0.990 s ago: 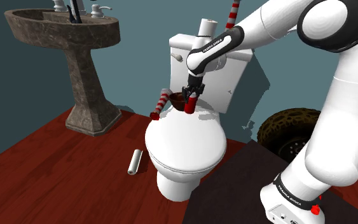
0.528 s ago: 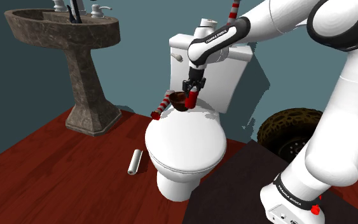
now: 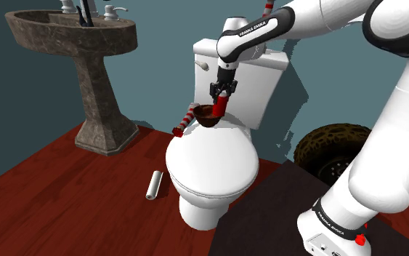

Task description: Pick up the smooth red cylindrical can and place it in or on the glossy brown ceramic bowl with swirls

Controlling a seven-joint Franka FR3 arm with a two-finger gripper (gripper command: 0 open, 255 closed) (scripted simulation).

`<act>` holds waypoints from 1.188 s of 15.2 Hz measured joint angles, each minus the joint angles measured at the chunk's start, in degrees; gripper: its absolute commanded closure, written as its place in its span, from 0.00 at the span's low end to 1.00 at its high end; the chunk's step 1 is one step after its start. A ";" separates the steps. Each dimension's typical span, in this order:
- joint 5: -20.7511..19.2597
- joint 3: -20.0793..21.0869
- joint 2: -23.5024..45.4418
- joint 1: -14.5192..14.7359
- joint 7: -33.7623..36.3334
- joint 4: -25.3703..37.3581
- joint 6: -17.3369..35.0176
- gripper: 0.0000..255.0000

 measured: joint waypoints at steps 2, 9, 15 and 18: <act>-0.08 0.01 -0.39 0.04 0.11 1.05 -1.44 1.00; 1.11 -0.96 8.65 -2.18 -3.15 15.74 -7.25 1.00; 2.75 -1.39 23.52 -5.63 -6.16 40.71 -17.46 1.00; 2.91 -1.37 24.92 -5.94 -6.53 41.20 -16.59 1.00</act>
